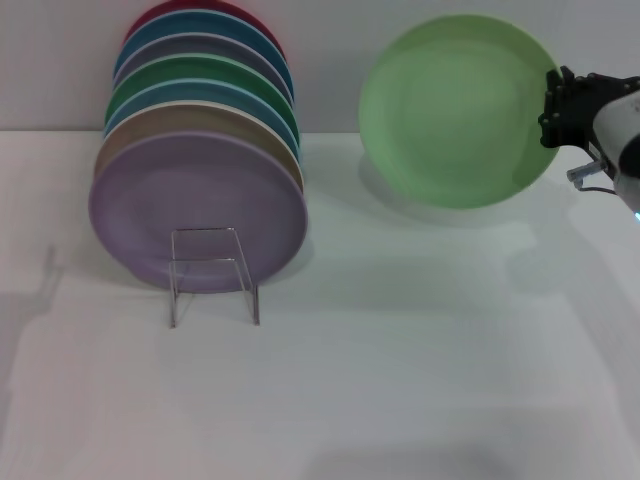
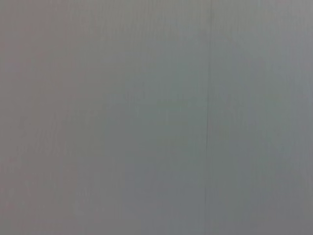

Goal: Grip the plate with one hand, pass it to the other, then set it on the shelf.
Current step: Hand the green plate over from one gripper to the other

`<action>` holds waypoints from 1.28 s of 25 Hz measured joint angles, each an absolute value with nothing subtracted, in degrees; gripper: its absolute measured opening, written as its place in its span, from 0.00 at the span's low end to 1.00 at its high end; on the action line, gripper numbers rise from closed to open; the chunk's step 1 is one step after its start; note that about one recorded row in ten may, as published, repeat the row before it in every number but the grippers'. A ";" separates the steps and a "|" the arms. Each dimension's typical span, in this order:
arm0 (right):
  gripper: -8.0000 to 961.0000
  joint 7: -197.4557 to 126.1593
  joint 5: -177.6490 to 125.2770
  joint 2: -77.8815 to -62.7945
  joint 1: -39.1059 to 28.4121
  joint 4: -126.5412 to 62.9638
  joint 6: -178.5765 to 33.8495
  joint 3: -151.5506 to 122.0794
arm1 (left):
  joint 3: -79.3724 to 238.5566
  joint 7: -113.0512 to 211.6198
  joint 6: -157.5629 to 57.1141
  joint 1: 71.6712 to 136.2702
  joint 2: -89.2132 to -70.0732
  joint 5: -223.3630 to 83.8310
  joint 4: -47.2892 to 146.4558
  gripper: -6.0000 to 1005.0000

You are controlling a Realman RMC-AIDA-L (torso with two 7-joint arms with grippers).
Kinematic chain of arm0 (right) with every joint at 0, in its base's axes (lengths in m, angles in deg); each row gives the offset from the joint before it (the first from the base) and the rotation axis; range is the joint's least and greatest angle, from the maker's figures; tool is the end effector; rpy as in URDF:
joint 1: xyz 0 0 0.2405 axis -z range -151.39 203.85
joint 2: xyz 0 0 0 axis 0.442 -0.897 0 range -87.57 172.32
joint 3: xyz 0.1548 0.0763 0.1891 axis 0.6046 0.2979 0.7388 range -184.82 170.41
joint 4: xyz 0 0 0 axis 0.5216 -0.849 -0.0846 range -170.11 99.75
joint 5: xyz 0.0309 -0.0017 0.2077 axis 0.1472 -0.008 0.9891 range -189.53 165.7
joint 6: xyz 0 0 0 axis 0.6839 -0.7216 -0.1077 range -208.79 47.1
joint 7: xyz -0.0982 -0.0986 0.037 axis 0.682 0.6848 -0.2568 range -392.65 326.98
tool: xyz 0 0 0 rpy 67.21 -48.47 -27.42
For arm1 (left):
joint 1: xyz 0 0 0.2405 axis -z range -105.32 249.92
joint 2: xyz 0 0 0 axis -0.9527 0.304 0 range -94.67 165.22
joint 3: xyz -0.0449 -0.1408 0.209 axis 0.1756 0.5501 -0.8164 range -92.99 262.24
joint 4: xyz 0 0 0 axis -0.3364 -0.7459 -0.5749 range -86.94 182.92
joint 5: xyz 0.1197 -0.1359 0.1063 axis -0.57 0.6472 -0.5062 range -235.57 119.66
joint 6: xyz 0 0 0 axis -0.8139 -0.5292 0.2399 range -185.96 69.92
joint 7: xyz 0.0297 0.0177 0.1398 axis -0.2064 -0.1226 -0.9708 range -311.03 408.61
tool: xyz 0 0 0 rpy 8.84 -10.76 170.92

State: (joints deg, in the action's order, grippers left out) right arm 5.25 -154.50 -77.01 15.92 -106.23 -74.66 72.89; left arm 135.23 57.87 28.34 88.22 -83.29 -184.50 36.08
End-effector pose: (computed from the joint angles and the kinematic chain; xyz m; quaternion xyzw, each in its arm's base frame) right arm 0.2244 0.3809 0.0217 -0.7585 0.1685 0.1454 0.6125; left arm -0.3383 0.2763 0.0306 -0.5872 -0.1853 -0.3907 0.6843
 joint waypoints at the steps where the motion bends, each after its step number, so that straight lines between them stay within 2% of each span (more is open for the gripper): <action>1: 0.03 5.06 -154.46 -77.01 16.16 -105.22 -71.76 71.77 | 135.25 57.87 28.34 88.22 -83.29 -184.47 36.09 0.79; 6: 0.04 1.35 -154.31 -77.03 16.07 -96.28 -53.56 66.09 | 135.34 57.85 28.34 88.21 -83.29 -184.31 36.16 0.79; 16: 0.04 -17.74 -154.37 -77.02 10.79 -72.33 -22.77 55.46 | 131.70 59.05 30.55 85.83 -83.49 -184.44 34.03 0.78; 21: 0.05 -21.12 -154.37 -77.09 13.46 -69.39 -12.68 48.13 | 124.64 61.25 36.48 83.34 -83.44 -184.47 33.08 0.78; 32: 0.05 -20.77 -154.34 -77.20 20.27 -69.89 -3.30 35.13 | 110.88 60.99 39.41 82.41 -83.55 -184.53 32.44 0.78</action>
State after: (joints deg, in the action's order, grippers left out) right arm -20.77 -154.34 -77.20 20.27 -69.89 -3.30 35.13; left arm 110.88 60.99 39.41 82.41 -83.55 -184.53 32.44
